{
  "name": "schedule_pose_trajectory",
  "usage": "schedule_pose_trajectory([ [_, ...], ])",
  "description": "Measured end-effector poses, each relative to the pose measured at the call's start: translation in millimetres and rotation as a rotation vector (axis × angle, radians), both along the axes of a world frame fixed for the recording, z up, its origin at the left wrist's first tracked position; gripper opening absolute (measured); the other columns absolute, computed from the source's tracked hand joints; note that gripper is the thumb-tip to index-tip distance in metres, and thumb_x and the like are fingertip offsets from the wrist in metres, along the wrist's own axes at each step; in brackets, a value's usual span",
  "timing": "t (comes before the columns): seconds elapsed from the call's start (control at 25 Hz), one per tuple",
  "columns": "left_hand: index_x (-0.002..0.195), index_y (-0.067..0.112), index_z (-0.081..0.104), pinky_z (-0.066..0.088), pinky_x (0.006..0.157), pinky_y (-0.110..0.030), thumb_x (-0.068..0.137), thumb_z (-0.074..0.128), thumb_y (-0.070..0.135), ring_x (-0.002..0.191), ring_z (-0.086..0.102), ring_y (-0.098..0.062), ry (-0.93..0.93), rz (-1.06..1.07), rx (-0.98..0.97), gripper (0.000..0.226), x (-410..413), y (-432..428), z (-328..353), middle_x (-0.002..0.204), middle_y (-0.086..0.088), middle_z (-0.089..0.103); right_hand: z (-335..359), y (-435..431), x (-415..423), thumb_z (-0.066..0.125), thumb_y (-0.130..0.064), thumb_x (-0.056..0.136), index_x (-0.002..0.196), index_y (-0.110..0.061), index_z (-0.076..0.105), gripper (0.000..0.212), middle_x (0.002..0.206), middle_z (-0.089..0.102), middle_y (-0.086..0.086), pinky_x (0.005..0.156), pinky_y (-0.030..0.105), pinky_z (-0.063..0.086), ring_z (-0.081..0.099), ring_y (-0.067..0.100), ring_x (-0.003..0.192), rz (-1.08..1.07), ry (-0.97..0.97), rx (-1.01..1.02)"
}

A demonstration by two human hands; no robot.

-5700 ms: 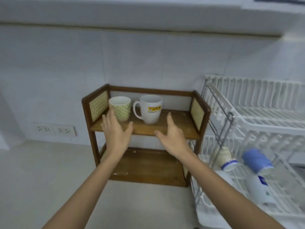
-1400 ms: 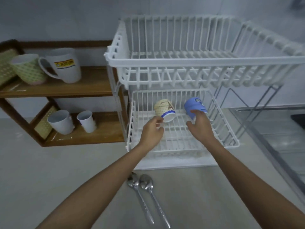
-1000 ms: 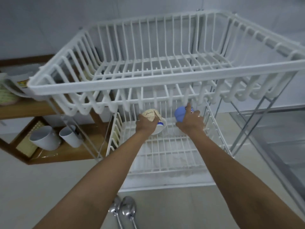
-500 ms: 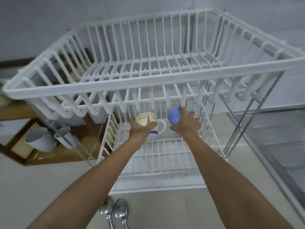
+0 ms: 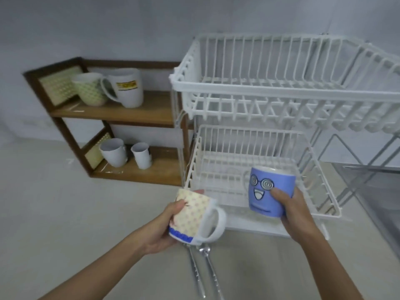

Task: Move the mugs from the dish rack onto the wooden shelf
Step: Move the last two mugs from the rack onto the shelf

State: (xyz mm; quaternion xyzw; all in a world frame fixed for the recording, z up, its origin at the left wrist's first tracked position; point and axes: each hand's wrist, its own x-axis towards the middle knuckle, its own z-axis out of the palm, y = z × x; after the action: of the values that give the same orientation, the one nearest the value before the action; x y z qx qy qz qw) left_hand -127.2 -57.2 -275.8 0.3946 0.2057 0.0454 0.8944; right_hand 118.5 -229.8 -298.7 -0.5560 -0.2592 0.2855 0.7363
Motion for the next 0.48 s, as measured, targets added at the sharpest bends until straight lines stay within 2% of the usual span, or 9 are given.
schedule_pose_trajectory([
  [0.12,0.11,0.01,0.069,0.06,0.072,-0.039,0.026,0.096,0.039,0.094,0.069,-0.028,0.042,0.075,0.009,0.092,-50,38,-6,0.111,-0.015,0.071,3,15,-55,0.08,-0.026,0.054,0.126,-0.018,0.055,0.077,0.116,0.07,0.011,0.073,0.038,0.06,0.069,0.03,0.1,0.099,-0.043,-0.045],
  [0.24,0.097,0.006,0.073,0.061,0.061,-0.035,0.025,0.097,0.03,0.084,0.074,-0.024,0.011,0.223,0.069,0.079,-81,90,-3,0.096,-0.014,0.076,13,45,-110,0.085,-0.019,0.049,0.126,-0.028,0.05,0.085,0.12,0.066,0.002,0.078,0.036,0.059,0.065,0.025,0.108,0.171,-0.094,-0.011],
  [0.32,0.11,0.005,0.064,0.06,0.064,-0.034,0.043,0.093,0.022,0.088,0.073,-0.023,0.017,0.313,0.205,0.075,-88,124,0,0.1,-0.013,0.075,20,75,-151,0.086,-0.017,0.047,0.125,-0.029,0.05,0.086,0.119,0.066,0.001,0.077,0.036,0.058,0.065,0.025,0.108,0.186,-0.083,0.023],
  [0.4,0.123,0.005,0.055,0.06,0.073,-0.036,0.066,0.08,0.011,0.096,0.07,-0.026,0.065,0.419,0.341,0.062,-86,157,-3,0.113,-0.016,0.07,31,113,-190,0.087,-0.02,0.045,0.124,-0.03,0.05,0.088,0.118,0.066,0.002,0.078,0.037,0.059,0.064,0.025,0.108,0.13,-0.106,0.026],
  [0.48,0.124,0.006,0.053,0.057,0.083,-0.041,0.077,0.072,0.008,0.101,0.067,-0.029,0.144,0.51,0.453,0.051,-80,186,-9,0.118,-0.018,0.067,50,154,-219,0.087,-0.032,0.041,0.121,-0.036,0.049,0.088,0.118,0.064,-0.005,0.084,0.031,0.057,0.062,0.014,0.11,0.001,-0.203,-0.013],
])
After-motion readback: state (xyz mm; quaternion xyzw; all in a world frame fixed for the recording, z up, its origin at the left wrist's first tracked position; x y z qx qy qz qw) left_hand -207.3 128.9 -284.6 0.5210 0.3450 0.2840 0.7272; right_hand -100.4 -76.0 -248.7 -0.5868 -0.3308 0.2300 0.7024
